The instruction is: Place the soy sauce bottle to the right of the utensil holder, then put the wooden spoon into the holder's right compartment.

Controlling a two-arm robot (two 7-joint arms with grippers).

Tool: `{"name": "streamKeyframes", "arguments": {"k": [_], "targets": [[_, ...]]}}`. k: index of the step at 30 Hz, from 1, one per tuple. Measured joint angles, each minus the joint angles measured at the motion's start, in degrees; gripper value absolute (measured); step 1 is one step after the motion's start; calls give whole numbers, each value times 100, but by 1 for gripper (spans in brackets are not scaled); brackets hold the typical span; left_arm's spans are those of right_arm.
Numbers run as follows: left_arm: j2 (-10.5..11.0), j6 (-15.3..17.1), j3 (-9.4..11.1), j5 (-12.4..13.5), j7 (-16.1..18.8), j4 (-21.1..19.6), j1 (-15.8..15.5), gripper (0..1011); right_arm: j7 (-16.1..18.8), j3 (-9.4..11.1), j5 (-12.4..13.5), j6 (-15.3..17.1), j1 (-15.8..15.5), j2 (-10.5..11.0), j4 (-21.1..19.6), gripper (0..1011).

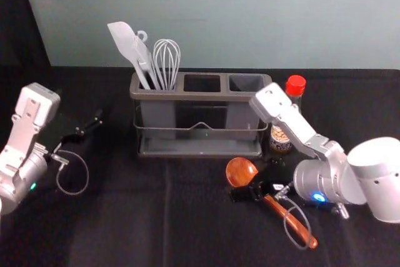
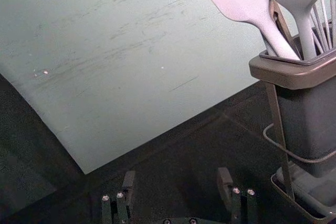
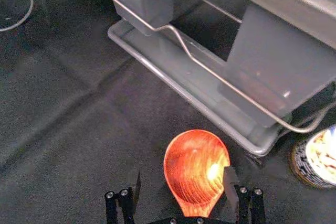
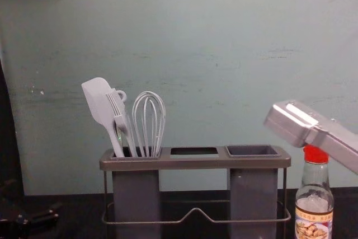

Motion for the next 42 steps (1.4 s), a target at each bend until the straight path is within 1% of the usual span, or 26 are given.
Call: {"name": "streamKeyframes", "arguments": {"k": [3,7,11,16,23,30,42], "targets": [[0,0,0,0,0,0,0,1000,57,-93,-71,141,169,-88,166,1004],[0,0,0,1,0,0,0,1000,58,-117,-152,213,241,-176,278,1004],[0,0,0,0,0,0,0,1000,29,-99,-221,246,254,-241,337,1004],[0,0,0,0,0,0,0,1000,-13,-62,-320,265,230,-281,308,1004],[0,0,0,0,0,0,0,1000,-21,-63,-441,275,215,-295,262,1004],[0,0,0,0,0,0,0,1000,83,-80,-529,261,307,-365,461,1004],[0,0,0,0,0,0,0,1000,204,-71,-679,186,334,-448,612,1004]]}}
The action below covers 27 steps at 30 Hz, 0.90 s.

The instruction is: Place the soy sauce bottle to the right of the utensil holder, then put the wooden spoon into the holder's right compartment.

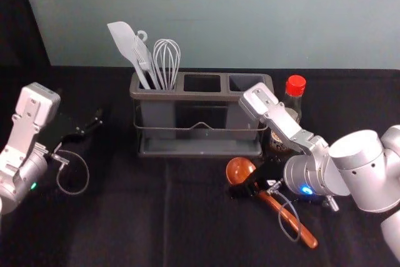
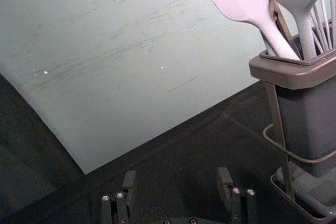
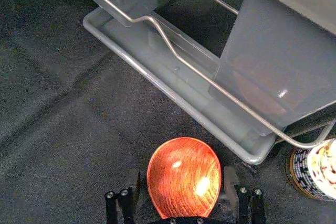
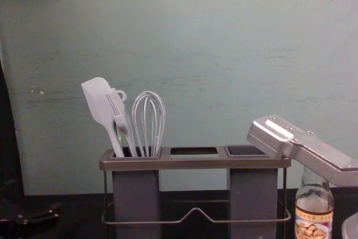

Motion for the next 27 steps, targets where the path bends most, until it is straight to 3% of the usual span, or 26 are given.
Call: {"name": "streamKeyframes", "arguments": {"k": [9,15,18,27], "targets": [[0,0,0,0,0,0,0,1000,75,26,-90,-58,-14,-33,53,1004],[0,0,0,0,0,0,0,1000,97,93,-119,-86,-66,-60,38,887],[0,0,0,0,0,0,0,1000,131,133,-114,-101,-101,-57,-27,838],[0,0,0,0,0,0,0,1000,177,242,-102,-32,-275,58,-509,836]]}}
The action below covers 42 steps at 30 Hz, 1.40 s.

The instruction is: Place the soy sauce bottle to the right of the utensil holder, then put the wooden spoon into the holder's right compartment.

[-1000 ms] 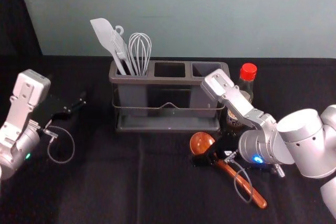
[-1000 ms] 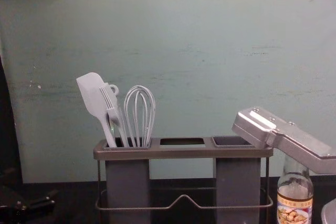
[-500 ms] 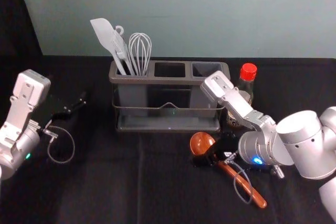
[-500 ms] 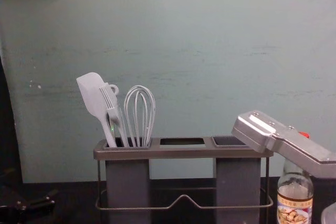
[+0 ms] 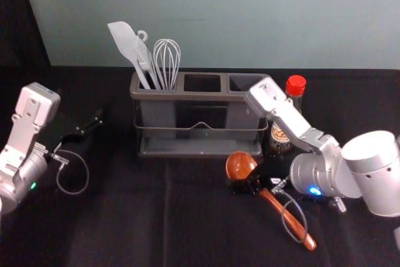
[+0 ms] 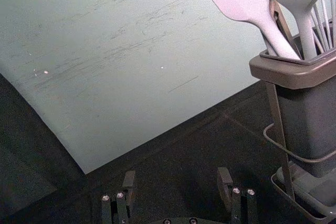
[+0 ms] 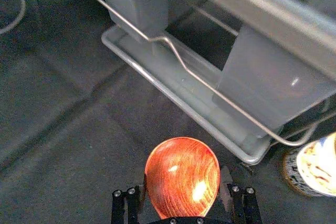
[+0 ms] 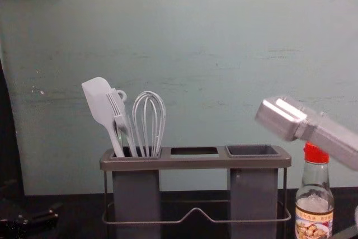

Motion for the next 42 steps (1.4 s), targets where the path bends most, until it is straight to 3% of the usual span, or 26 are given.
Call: {"name": "streamKeyframes", "arguments": {"k": [10,23,33,42], "targets": [[0,0,0,0,0,0,0,1000,-41,518,269,-193,-456,150,-796,836],[0,0,0,0,0,0,0,1000,-411,1262,723,-1253,-1214,132,-1528,836],[0,0,0,0,0,0,0,1000,-627,1682,997,-2739,-1815,59,-1756,836],[0,0,0,0,0,0,0,1000,-746,1842,1152,-4589,-2233,-16,-1631,836]]}}
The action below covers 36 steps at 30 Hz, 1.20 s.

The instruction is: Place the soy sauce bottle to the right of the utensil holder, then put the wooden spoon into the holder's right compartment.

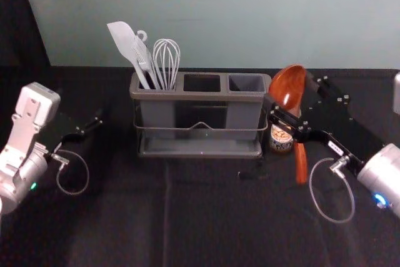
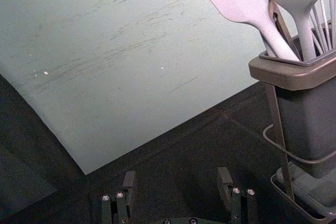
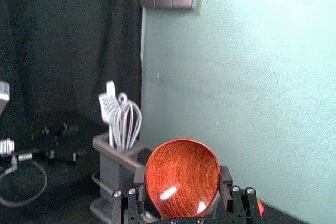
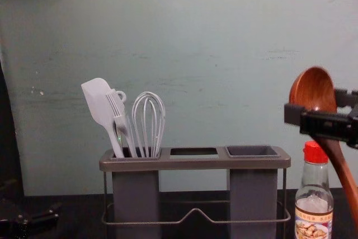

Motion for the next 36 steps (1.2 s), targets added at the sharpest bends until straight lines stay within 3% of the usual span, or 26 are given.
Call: {"name": "streamKeyframes", "arguments": {"k": [2,6,32,36], "targets": [[0,0,0,0,0,0,0,1000,-2,12,52,-323,-47,-21,55,836],[0,0,0,0,0,0,0,1000,-42,5,88,-545,-75,-14,96,836],[0,0,0,0,0,0,0,1000,-59,-9,85,-566,-71,-5,109,836],[0,0,0,0,0,0,0,1000,-49,-63,112,-564,93,74,186,836]]}}
